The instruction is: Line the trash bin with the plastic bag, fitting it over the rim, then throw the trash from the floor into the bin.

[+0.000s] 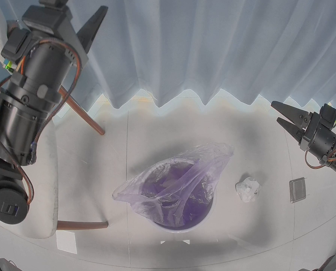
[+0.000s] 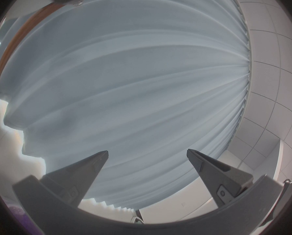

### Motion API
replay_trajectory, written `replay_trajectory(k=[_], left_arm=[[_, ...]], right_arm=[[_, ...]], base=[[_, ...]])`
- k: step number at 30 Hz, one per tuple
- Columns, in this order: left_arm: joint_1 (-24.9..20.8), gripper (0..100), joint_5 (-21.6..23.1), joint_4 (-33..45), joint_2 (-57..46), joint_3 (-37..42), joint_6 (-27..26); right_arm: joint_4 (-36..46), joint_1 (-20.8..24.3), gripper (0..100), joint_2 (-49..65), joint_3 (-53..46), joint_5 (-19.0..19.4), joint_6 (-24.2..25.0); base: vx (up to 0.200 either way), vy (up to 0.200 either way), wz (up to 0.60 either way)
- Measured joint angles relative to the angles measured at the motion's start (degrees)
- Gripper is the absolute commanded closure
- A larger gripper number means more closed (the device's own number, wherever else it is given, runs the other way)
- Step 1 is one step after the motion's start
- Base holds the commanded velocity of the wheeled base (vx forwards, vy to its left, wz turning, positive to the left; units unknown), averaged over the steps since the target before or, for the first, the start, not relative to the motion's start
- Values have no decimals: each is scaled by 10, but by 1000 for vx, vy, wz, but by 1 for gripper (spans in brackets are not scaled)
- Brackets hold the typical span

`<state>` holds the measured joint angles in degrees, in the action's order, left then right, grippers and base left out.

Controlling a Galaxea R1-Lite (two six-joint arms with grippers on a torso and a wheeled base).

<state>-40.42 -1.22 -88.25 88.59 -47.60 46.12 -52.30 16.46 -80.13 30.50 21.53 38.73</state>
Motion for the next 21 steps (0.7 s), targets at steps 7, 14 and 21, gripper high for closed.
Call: replay_trajectory(k=[7,14,21], left_arm=[[20,0,38,-2,-10,37,-34],[43,0,52,-1,-25,57,25],[51,0,98,-2,-40,94,29]], right_arm=[[27,49,0,36,-8,-4,0],[32,67,0,49,-11,-13,0],[33,70,0,50,-12,-14,0]], base=[[-29,0,0],[-200,0,0],[-200,0,0]])
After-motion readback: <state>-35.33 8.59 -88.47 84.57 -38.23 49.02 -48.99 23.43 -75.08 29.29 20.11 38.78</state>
